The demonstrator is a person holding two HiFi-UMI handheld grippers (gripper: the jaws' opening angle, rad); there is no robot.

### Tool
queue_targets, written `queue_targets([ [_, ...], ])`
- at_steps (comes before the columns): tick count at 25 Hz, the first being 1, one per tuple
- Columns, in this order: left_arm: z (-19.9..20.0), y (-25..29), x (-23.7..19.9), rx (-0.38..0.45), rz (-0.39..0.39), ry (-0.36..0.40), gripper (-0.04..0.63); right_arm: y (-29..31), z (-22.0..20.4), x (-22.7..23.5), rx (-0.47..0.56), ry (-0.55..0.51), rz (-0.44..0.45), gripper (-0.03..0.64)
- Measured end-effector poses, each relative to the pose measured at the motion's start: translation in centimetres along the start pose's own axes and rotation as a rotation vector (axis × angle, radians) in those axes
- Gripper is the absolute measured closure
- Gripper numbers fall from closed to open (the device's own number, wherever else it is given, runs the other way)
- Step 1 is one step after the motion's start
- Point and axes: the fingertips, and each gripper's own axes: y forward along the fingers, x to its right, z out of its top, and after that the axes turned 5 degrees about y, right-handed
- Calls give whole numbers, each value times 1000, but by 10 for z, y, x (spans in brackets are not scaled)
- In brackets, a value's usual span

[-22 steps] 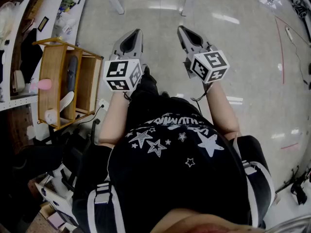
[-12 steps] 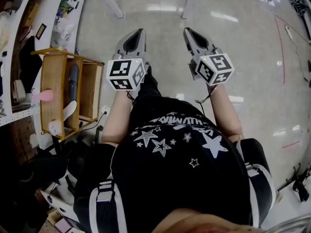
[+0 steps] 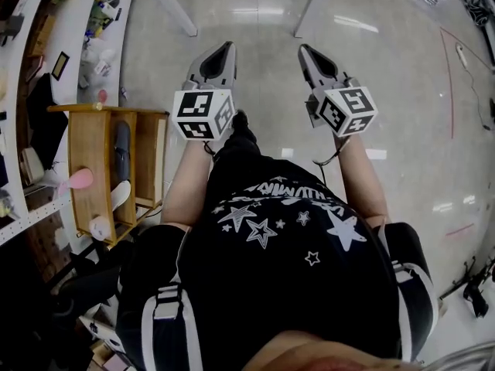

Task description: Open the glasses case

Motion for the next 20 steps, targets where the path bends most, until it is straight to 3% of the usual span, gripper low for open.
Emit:
queue_targets([
  [12,20,74,-99,-21,-69,-3,583,124,44,20,38,25,-76,609],
  [20,22,107,-134,-28,-110,-20,583,159,50,35,28,33,-132,609],
])
